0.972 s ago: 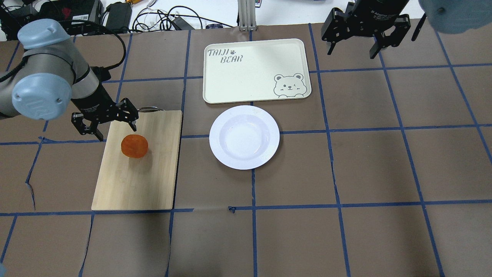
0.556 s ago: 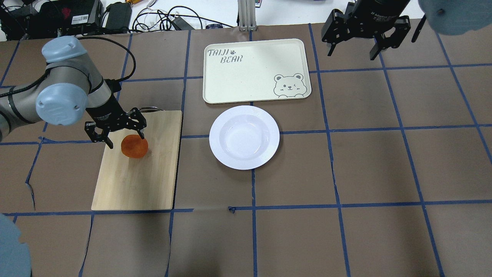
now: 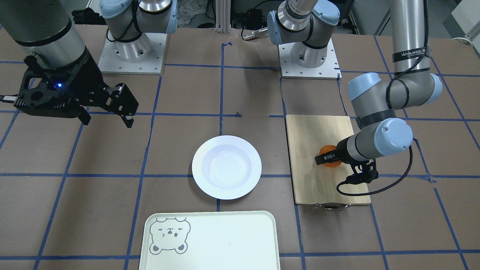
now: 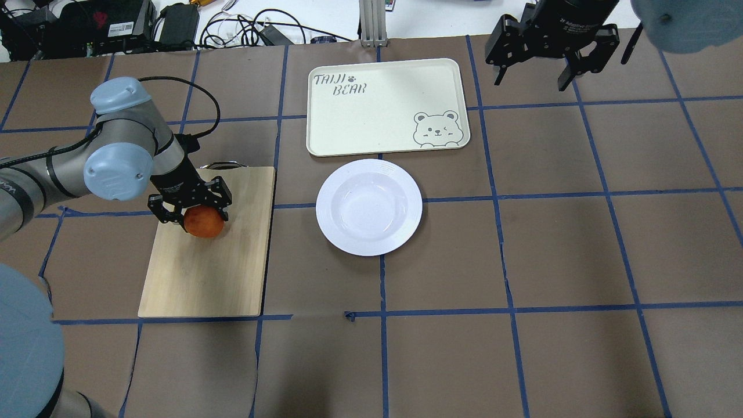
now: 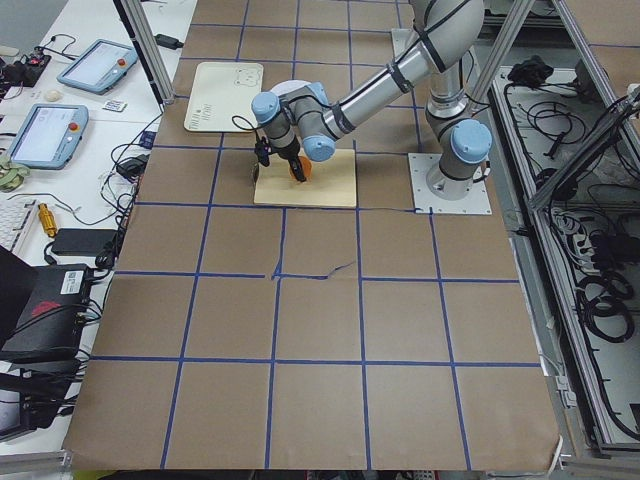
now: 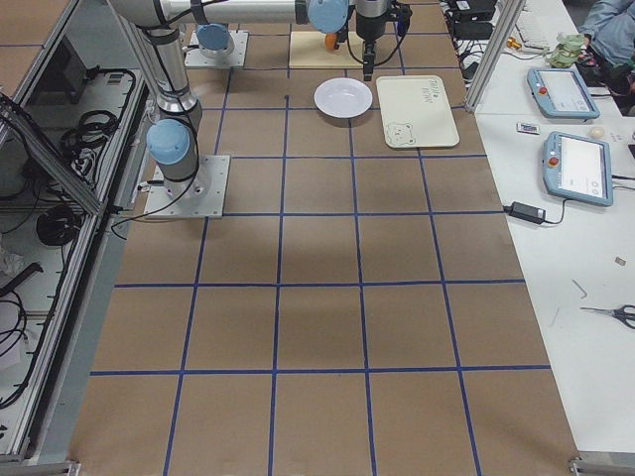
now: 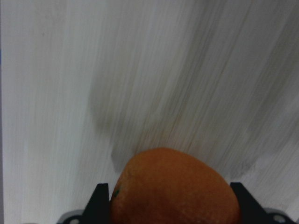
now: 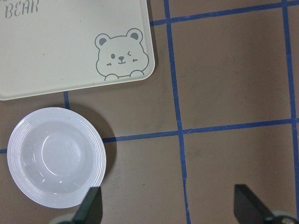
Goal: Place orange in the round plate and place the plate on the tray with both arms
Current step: 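Lower the left gripper over the orange and close on it, then lift the orange with the left gripper and carry it over the plate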
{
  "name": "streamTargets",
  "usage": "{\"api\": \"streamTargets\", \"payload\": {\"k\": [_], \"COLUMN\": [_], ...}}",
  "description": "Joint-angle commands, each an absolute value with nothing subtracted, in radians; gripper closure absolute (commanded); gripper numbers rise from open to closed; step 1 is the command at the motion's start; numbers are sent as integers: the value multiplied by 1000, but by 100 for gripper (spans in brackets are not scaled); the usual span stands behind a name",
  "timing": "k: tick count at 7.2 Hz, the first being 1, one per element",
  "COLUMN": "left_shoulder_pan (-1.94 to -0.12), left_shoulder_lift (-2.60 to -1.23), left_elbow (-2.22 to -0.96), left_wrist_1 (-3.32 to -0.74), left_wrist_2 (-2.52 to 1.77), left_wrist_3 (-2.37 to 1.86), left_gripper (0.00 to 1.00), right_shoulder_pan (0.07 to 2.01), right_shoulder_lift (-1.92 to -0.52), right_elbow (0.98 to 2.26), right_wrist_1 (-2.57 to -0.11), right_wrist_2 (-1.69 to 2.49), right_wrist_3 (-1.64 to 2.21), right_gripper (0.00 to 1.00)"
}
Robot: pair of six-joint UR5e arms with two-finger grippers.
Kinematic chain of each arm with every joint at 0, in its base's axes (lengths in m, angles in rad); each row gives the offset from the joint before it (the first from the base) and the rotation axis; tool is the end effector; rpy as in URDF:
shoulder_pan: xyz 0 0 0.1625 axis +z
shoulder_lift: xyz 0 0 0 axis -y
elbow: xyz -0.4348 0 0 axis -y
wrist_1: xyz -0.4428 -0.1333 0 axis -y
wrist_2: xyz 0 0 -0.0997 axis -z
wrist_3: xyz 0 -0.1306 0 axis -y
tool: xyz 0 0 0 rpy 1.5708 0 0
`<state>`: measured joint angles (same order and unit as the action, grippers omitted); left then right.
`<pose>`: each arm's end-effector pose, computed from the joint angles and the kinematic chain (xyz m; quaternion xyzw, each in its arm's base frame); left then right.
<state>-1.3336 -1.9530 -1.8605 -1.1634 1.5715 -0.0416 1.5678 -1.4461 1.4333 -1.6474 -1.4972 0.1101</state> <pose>0.0046 -0.5861 0.1382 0.1377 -0.9817 -0.1313 0.0125 0.1411 -0.6082 0.4788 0.0548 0.9968 -0.0426 0.0391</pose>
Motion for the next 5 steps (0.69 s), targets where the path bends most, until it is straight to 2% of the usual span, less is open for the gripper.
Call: {"api": "streamTargets", "payload": {"k": [1,2,4,5], "left_shoulder_pan": [-1336,-1339,-1397,-1454], "left_shoulder_lift": [-1941,-1921,-1930,-1948], "left_elbow": [-1858,-1827,-1664,-1626], "left_wrist_1": [-1152,-1205,-1380,-1378], "left_wrist_2": [1577,1572,1537,1454], "left_wrist_3": [-55,-66,-247,-365], "left_gripper": [100,100,100,100], "right_shoulder_pan": [1566,1568,1562,1562], "right_shoulder_lift": [-1447,-1445,-1447,-1445], "right_elbow": [1433,1434,1433,1434], "right_wrist_1": [-1647,-1646,-1646,-1646], "right_wrist_2": [-1500,-1497,-1509,-1499], "right_wrist_3": [106,109,103,104], "right_gripper": [0,0,0,0]}}
